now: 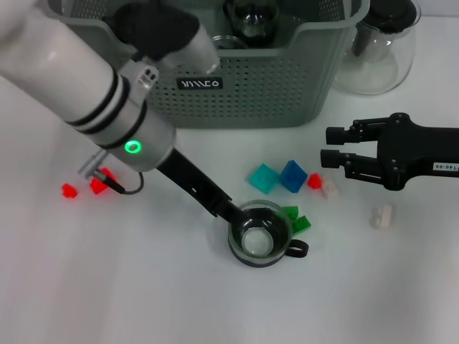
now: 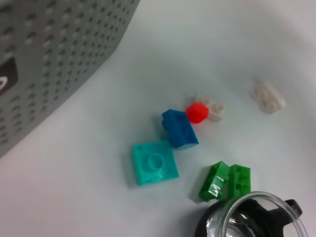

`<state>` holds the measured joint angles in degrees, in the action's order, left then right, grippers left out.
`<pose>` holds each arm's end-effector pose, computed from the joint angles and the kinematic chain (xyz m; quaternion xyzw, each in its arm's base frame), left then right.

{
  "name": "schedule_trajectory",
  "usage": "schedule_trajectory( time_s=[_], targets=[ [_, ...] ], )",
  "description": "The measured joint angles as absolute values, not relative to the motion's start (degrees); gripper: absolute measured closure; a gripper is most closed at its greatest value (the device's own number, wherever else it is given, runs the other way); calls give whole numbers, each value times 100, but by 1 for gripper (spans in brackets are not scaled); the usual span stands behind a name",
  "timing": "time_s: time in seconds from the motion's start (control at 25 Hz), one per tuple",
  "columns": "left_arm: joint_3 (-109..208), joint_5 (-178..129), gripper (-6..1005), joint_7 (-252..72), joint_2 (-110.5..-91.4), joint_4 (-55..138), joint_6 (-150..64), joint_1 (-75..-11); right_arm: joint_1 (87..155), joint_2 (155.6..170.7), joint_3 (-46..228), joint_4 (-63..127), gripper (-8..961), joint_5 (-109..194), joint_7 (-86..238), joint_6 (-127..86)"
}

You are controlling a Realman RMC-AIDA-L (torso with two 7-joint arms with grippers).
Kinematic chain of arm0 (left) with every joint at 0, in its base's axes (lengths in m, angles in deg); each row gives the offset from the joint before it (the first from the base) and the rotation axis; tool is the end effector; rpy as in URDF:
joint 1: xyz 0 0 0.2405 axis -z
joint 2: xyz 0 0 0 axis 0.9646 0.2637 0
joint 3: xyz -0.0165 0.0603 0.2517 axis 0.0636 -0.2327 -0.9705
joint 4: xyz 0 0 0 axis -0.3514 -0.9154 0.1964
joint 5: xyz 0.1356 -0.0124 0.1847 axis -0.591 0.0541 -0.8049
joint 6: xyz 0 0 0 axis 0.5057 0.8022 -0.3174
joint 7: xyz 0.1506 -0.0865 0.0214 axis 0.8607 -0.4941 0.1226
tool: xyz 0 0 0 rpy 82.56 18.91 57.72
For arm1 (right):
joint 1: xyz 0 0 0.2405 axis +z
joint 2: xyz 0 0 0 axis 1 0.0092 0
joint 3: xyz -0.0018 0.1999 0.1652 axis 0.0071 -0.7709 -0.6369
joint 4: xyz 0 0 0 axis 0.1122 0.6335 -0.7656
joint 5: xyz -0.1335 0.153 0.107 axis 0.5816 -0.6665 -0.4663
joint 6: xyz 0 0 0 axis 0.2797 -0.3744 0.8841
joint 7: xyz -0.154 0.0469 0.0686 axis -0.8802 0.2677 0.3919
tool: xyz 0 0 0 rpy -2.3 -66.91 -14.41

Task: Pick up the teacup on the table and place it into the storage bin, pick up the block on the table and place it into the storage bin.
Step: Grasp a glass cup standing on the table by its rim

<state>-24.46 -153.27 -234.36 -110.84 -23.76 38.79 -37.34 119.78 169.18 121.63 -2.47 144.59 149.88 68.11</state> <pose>-0.1655 0.3501 -0.0952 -0.9261 -0.3546 0.1227 0.0390 0.2555 0.3380 -0.0250 -0.9474 0.1802 0.2540 0.0742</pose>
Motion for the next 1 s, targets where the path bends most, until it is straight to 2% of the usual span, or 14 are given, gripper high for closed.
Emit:
schedule_trajectory(
  time_s=[1.0],
  targets=[
    [-2995,-15278,724,-23794,-11071,-1654,3187,-3583,11962,16918,12163,-238,528,14458,14994,6812]
  ],
)
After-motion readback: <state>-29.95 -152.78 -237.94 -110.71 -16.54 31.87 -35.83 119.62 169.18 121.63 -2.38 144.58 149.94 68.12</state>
